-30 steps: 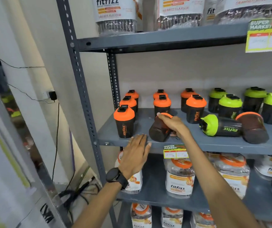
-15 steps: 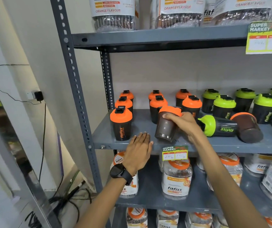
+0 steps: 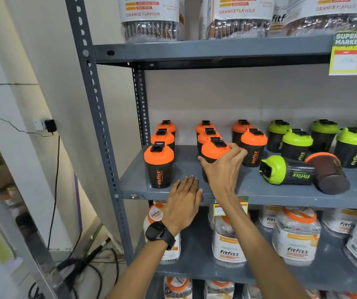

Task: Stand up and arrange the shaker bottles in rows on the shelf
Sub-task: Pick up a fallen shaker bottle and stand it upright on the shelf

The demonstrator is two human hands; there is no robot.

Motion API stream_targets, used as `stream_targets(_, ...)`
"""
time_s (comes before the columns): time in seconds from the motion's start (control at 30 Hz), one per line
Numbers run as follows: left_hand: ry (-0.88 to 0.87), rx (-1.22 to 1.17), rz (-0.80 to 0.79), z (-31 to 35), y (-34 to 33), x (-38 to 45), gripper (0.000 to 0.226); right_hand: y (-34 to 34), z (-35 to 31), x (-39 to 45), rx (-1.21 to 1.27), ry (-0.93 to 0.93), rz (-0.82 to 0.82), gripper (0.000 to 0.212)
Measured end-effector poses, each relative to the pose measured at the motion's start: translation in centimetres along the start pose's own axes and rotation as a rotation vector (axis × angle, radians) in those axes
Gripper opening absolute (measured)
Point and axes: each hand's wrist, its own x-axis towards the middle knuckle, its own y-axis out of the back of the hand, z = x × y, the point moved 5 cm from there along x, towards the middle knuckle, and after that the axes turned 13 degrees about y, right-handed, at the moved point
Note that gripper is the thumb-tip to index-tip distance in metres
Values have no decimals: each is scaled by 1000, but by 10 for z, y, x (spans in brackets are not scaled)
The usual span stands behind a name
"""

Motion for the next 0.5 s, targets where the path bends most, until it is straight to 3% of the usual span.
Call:
stream_targets(0.33,47,21,36,8,-4,-9,53,7,6,-17,-32,54,-55,105)
stream_targets(0.5,65,-11,58,32,-3,-31,53,52,30,-32,161,167,-72,68)
